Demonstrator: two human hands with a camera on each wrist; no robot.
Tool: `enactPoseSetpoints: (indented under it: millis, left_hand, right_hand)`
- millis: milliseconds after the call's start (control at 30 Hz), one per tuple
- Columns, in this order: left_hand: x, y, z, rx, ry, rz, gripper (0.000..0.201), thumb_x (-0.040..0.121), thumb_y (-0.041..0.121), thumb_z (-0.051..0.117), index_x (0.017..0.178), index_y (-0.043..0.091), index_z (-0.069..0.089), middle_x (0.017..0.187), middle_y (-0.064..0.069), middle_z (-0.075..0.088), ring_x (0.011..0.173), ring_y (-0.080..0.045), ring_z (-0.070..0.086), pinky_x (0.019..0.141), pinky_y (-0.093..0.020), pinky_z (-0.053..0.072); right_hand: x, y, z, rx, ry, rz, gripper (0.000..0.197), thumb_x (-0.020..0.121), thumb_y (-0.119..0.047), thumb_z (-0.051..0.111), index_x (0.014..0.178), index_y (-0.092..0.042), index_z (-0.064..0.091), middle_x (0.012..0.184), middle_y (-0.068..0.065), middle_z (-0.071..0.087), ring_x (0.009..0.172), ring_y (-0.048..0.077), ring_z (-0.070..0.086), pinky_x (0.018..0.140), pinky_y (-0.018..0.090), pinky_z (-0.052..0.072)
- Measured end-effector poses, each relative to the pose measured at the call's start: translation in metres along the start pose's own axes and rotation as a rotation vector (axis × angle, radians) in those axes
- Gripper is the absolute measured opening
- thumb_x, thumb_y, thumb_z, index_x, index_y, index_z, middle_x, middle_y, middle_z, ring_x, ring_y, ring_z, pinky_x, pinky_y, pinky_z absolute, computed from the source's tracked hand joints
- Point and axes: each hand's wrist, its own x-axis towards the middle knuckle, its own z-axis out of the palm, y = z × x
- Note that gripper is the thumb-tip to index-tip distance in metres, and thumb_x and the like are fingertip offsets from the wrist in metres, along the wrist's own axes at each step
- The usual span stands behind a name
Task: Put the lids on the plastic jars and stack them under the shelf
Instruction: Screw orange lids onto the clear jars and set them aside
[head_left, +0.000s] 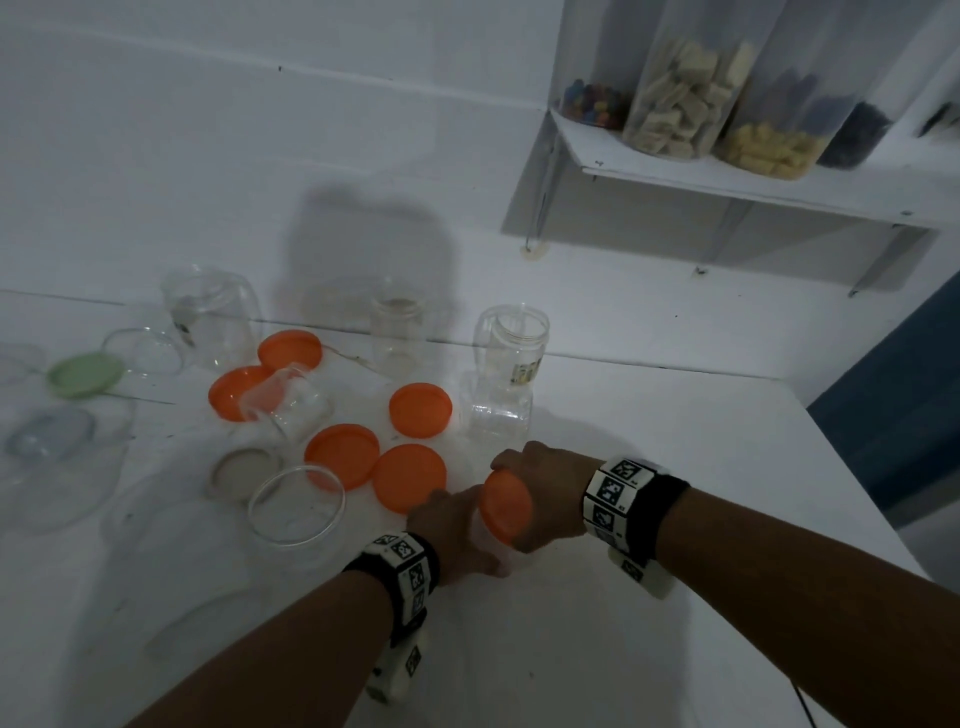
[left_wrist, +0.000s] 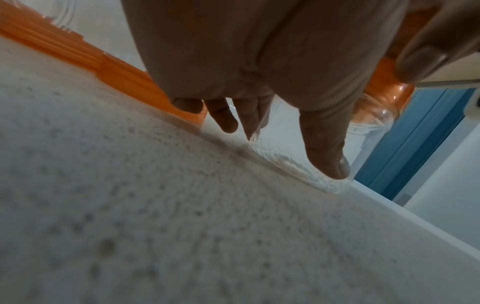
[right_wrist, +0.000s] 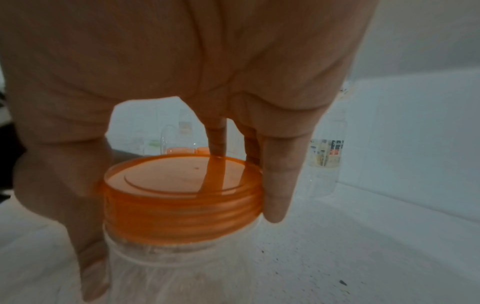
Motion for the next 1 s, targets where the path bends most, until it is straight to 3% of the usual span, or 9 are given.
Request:
enactPoseSetpoints:
  millis: [100, 167, 433, 567, 667, 900, 1000]
  left_hand:
    - [0.0032, -0.0020, 0.0008, 0.016, -0.014, 0.017, 0.098, 0.068, 0.068, 0.081, 0.150, 0.041, 0.035, 0.143, 0.009, 0.058, 0.129, -0.027, 0.049, 0.107, -0.047, 0.044]
    - [0.0048, -0.0028, 0.0015, 0.032, -0.027, 0.024, 0.097, 0.069, 0.069, 0.080, 0.150, 0.041, 0.034, 0.143, 0.009, 0.057, 0.129, -0.027, 0.050, 0.107, -0.047, 0.044]
    - [0.0085, -0.0084, 0.0060, -0.033, -0.023, 0.032, 0.103, 0.063, 0.071, 0.083, 0.148, 0.042, 0.034, 0.139, 0.007, 0.060, 0.126, -0.025, 0.054, 0.107, -0.047, 0.046]
    - [0.0064, -0.0022, 0.0040, -0.046, -0.049, 0.021, 0.121, 0.055, 0.081, 0.080, 0.155, 0.041, 0.026, 0.148, 0.004, 0.052, 0.135, -0.028, 0.047, 0.113, -0.048, 0.039]
    - [0.0090, -0.0012, 0.0060, -0.064, -0.008, 0.005, 0.119, 0.046, 0.094, 0.070, 0.148, 0.048, 0.031, 0.145, 0.006, 0.055, 0.130, -0.026, 0.049, 0.109, -0.050, 0.041]
    - [0.0054, -0.0042, 0.0027, -0.078, -0.031, 0.026, 0.108, 0.054, 0.088, 0.072, 0.147, 0.047, 0.034, 0.143, 0.007, 0.056, 0.131, -0.025, 0.047, 0.110, -0.050, 0.040]
    - [0.0030, -0.0018, 0.0006, -0.077, -0.047, 0.026, 0.106, 0.060, 0.083, 0.076, 0.149, 0.043, 0.034, 0.143, 0.007, 0.055, 0.130, -0.026, 0.047, 0.110, -0.049, 0.039]
  right_hand:
    - [-0.0039, 0.0002, -0.0002, -0.021, 0.015, 0.042, 0.110, 0.063, -0.078, 0.078, 0.151, -0.033, 0.029, 0.136, 0.004, 0.052, 0.123, 0.028, 0.058, 0.099, 0.043, 0.052]
    - [-0.0059, -0.0010, 0.0013, -0.042, 0.015, 0.050, 0.111, 0.065, -0.079, 0.076, 0.152, -0.029, 0.029, 0.136, 0.005, 0.053, 0.124, 0.029, 0.057, 0.101, 0.042, 0.051]
    - [-0.0059, -0.0047, -0.0031, -0.033, -0.042, -0.012, 0.107, 0.066, -0.044, 0.091, 0.151, -0.032, 0.027, 0.136, 0.003, 0.046, 0.118, 0.027, 0.058, 0.090, 0.042, 0.056]
    - [-0.0028, -0.0052, -0.0009, -0.087, -0.062, -0.024, 0.115, 0.063, -0.043, 0.093, 0.152, -0.035, 0.021, 0.141, 0.002, 0.041, 0.124, 0.027, 0.054, 0.091, 0.045, 0.057]
    - [-0.0013, -0.0033, -0.0004, -0.096, -0.071, -0.042, 0.116, 0.063, -0.041, 0.093, 0.152, -0.037, 0.020, 0.142, 0.001, 0.039, 0.128, 0.027, 0.050, 0.094, 0.047, 0.057]
    - [-0.0024, 0.0039, -0.0032, -0.191, -0.108, -0.140, 0.117, 0.065, -0.032, 0.094, 0.153, -0.040, 0.018, 0.154, -0.004, 0.031, 0.138, 0.029, 0.041, 0.102, 0.052, 0.052]
    - [-0.0001, 0.0032, -0.0029, -0.214, -0.111, -0.139, 0.116, 0.064, -0.038, 0.093, 0.152, -0.040, 0.018, 0.150, -0.002, 0.034, 0.132, 0.029, 0.046, 0.098, 0.050, 0.054]
